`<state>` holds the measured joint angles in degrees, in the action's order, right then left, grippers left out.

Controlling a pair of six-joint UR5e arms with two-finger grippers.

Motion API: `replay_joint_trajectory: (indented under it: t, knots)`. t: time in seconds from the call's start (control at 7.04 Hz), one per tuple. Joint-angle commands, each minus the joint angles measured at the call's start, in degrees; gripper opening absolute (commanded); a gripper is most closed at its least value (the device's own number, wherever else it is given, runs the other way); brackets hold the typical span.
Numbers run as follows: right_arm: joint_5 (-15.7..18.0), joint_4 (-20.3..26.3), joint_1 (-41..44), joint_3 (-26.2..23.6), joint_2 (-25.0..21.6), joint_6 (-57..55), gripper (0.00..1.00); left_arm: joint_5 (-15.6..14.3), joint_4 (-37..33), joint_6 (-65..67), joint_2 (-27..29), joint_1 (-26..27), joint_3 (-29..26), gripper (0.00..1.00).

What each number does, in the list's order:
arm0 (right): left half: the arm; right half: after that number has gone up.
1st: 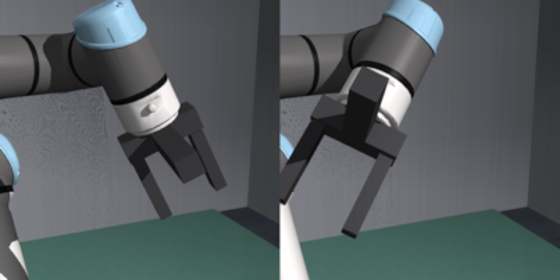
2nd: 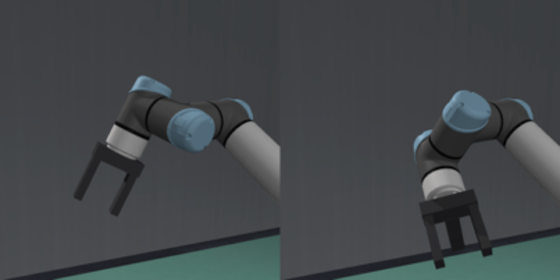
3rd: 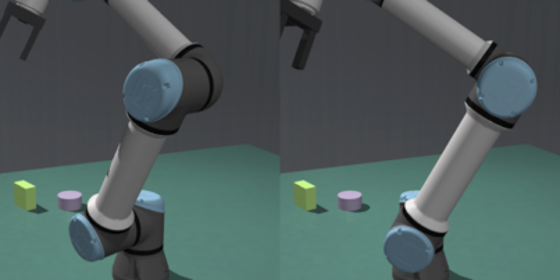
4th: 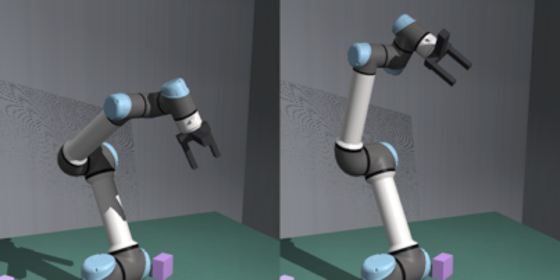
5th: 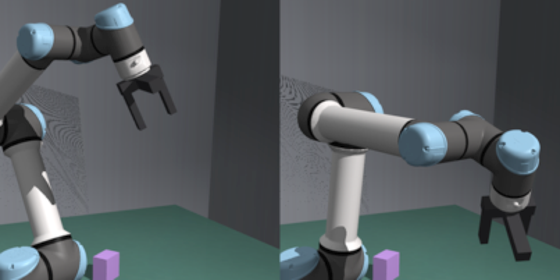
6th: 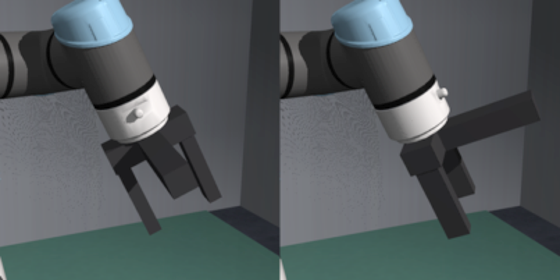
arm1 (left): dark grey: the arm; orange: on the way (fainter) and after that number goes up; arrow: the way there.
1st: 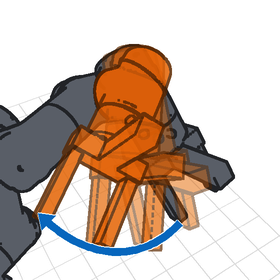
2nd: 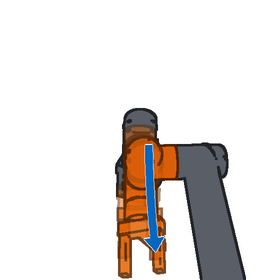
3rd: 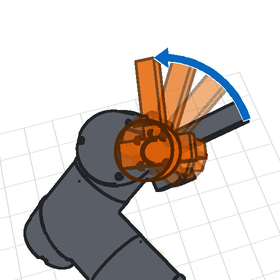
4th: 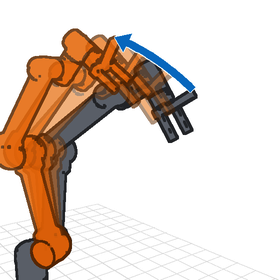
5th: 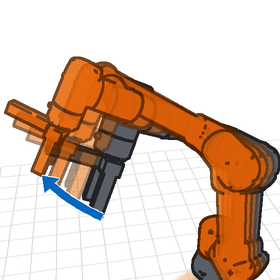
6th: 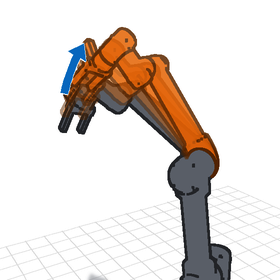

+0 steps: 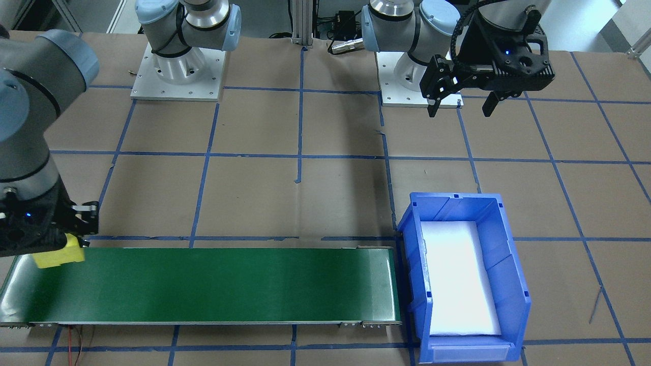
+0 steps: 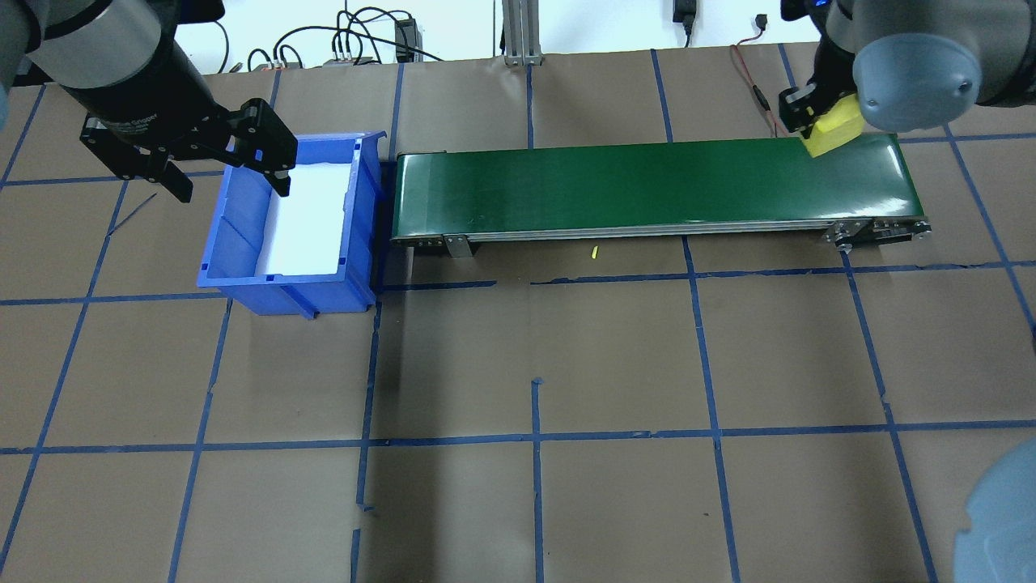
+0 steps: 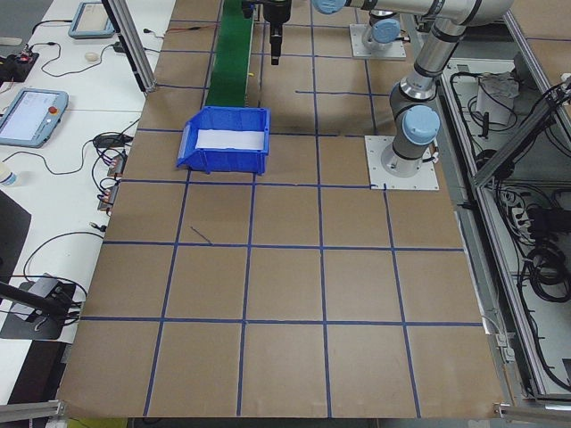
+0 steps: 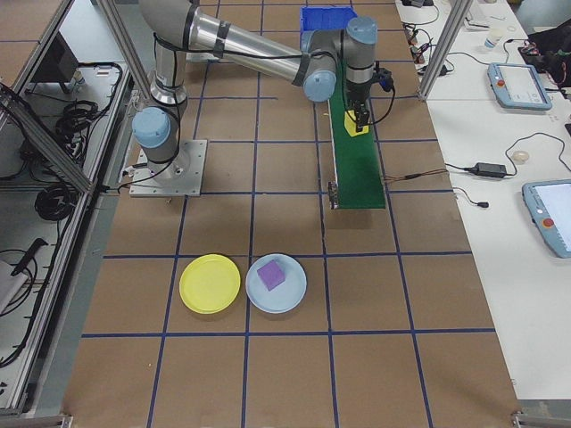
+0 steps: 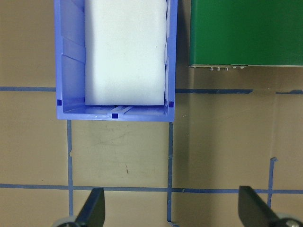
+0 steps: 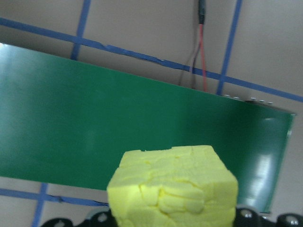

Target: Move block left to right into plate

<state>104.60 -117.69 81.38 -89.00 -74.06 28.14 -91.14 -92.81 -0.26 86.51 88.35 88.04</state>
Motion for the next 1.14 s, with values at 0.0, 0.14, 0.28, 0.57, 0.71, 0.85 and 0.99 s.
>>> replay_joint_trajectory:
  t: [0.0, 0.14, 0.28, 0.57, 0.71, 0.85, 0.99]
  knots:
    - [8.31, -7.85, -2.37, -0.47, -1.79, 9.8, 0.24, 0.09, 0.0, 0.0, -0.03, -0.02, 0.03, 1.0]
    - [8.25, -8.25, -2.54, -0.82, -1.79, 9.91, 0.24, 0.09, 0.0, 0.0, -0.03, -0.02, 0.03, 1.0]
    - [8.16, -7.99, -3.68, -2.3, -1.62, 9.83, 0.24, 0.0, -0.18, 0.0, -0.03, -0.02, 0.03, 1.0]
    - [7.55, -7.02, -18.54, -10.27, -1.79, 16.1, 0.24, 0.09, -0.62, 0.0, -0.03, -0.02, -0.06, 1.0]
    - [6.06, -7.81, -26.46, -12.67, -1.79, 21.89, 0.24, 0.0, -0.62, 0.09, -0.12, -0.02, -0.06, 1.0]
    - [3.96, -7.03, -33.24, -13.39, -1.79, 26.48, 0.23, 0.09, -0.62, 0.09, -0.12, -0.02, 0.03, 1.0]
    - [3.24, -7.55, -39.31, -14.09, -1.79, 31.48, 0.21, 0.09, -0.62, 0.0, -0.12, -0.02, 0.03, 1.0]
